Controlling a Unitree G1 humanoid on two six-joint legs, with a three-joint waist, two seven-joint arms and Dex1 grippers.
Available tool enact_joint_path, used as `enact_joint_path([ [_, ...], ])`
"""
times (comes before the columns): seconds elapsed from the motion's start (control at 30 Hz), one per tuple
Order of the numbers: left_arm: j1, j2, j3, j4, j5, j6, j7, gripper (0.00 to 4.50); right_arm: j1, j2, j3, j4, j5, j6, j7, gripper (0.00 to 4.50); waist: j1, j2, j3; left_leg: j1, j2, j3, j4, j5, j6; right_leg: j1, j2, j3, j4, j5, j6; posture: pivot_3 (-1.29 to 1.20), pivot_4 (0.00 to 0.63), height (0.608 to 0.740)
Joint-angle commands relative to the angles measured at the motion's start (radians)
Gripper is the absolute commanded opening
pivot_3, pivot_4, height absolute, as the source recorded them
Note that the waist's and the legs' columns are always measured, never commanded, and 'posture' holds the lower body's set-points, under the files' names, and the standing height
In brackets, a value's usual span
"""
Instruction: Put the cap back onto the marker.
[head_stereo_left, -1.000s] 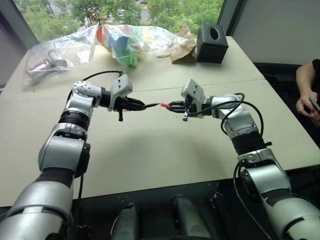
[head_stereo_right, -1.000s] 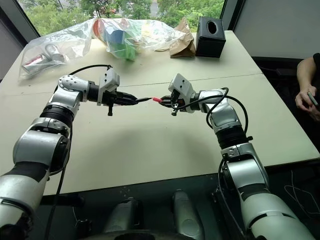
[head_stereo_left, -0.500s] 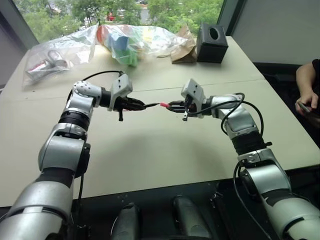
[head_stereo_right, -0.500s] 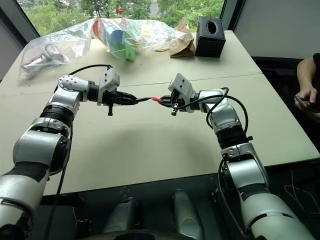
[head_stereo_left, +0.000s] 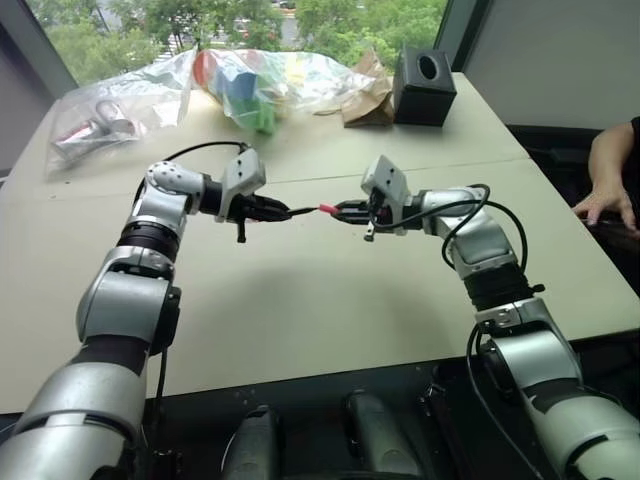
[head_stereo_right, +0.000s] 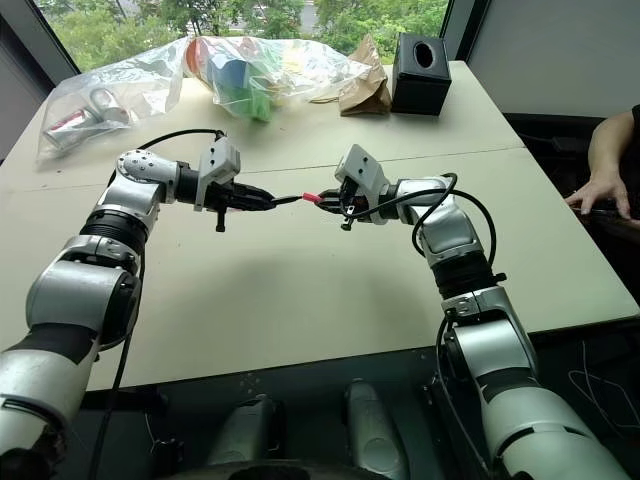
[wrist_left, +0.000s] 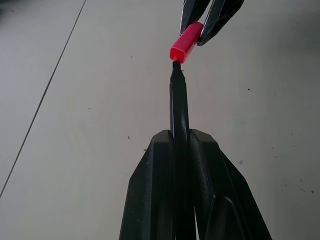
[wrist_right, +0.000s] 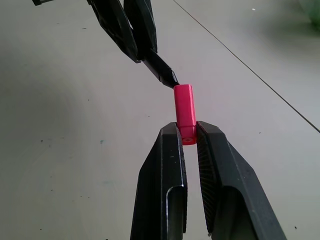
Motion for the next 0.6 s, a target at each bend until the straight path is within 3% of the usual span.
enact_joint_path([
  [0.03, -0.023, 0.001, 0.021, -0.012, -0.003, -0.010, 0.007, 0.00, -0.005, 0.008, -0.002, -0.059, 0.029, -0.002, 0.002, 0.03, 0.000, 0.000, 0.000, 0.000, 0.000, 0.000, 0.000, 0.000, 0.000, 0.000, 0.000, 0.000, 0.000, 0.000, 0.000, 0.00, 0.150, 0.739],
  [0.6, -0.066, -0.009, -0.027, -0.016, 0.060, -0.111, -0.065, 0.00, -0.069, 0.011, 0.061, 0.075, -0.023, -0.115, 0.078, 0.03, 0.000, 0.000, 0.000, 0.000, 0.000, 0.000, 0.000, 0.000, 0.000, 0.000, 0.000, 0.000, 0.000, 0.000, 0.000, 0.00, 0.150, 0.739],
])
